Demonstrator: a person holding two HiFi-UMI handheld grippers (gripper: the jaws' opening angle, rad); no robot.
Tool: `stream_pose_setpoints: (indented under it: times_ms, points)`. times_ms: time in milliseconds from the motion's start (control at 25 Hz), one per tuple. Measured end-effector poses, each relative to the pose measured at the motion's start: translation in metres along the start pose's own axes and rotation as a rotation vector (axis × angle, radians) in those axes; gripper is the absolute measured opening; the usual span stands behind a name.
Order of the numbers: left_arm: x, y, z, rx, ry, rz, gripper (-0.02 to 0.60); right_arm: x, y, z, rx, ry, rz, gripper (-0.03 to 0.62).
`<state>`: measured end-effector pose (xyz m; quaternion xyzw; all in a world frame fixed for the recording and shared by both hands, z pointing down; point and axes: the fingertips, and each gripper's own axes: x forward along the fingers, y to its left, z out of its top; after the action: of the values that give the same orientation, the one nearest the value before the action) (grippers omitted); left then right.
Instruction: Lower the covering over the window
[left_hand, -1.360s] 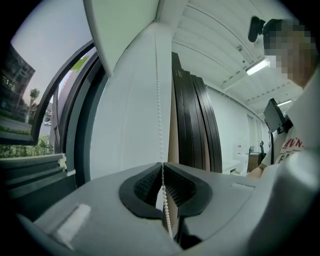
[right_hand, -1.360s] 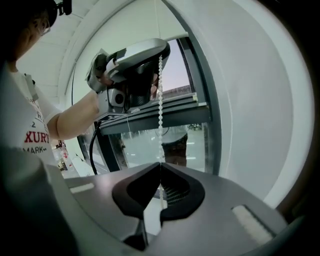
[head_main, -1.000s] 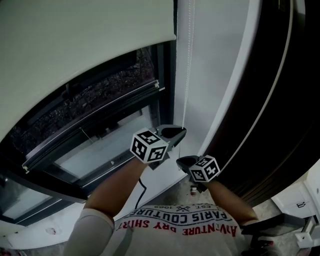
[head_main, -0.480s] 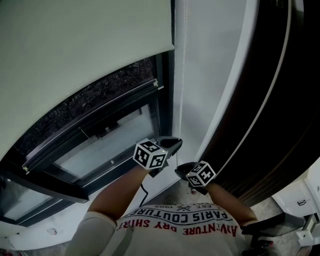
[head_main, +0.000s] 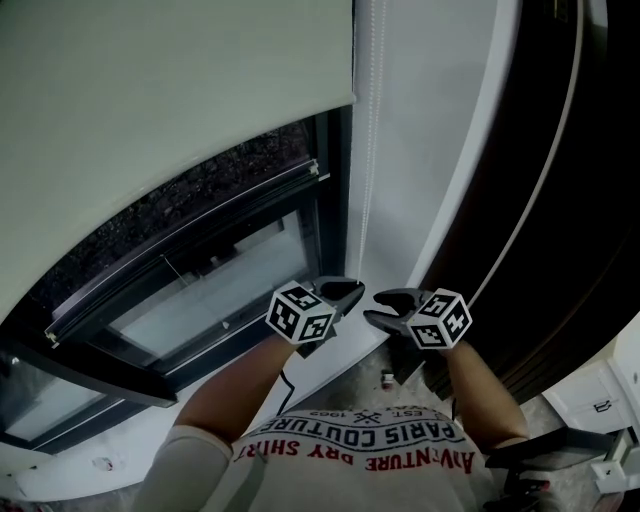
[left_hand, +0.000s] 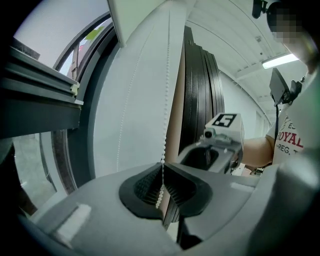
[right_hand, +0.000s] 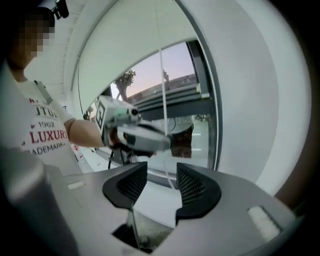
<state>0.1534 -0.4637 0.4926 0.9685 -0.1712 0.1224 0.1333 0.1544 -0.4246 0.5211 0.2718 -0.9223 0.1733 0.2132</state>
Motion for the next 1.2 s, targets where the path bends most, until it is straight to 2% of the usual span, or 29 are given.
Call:
stream_pose_setpoints:
  times_ms: [160,280,400,520,560,600,720,920,1080,1200]
  points:
    - [0.001,-0.013,0.0,0.022,0.001,-0.02,0.012,-0.039,0.001,0.089,-0.093,-0.18,-0.048,0.176]
    - [0.003,-0.026,0.0,0.041,0.008,-0.043,0.012,-0.062,0.01,0.145,-0.131,-0.308,-0.052,0.176]
    - [0.005,-0.035,0.0,0.022,0.005,-0.061,0.012,-0.077,0.017,0.187,-0.129,-0.398,-0.026,0.167]
    - [0.005,-0.042,0.0,0.016,0.003,-0.078,0.012,-0.088,0.019,0.217,-0.139,-0.455,-0.04,0.133]
    - [0.006,-0.043,0.0,0.019,0.003,-0.08,0.012,-0.09,0.022,0.223,-0.15,-0.464,-0.04,0.099]
    - [0.006,-0.043,0.0,0.023,0.003,-0.08,0.012,-0.09,0.025,0.227,-0.168,-0.464,-0.033,0.026]
    - [0.004,-0.041,0.0,0.022,0.001,-0.072,0.012,-0.085,0.028,0.229,-0.203,-0.446,-0.025,0.025]
    - [0.004,-0.038,-0.002,0.013,0.006,-0.065,0.012,-0.087,0.018,0.226,-0.137,-0.471,-0.039,0.017]
    - [0.01,-0.042,-0.023,0.009,0.055,-0.06,0.012,-0.076,0.016,0.206,-0.154,-0.404,-0.057,0.017]
    - [0.012,-0.038,-0.036,-0.026,0.068,-0.047,0.012,-0.069,0.017,0.194,-0.112,-0.41,-0.039,0.017]
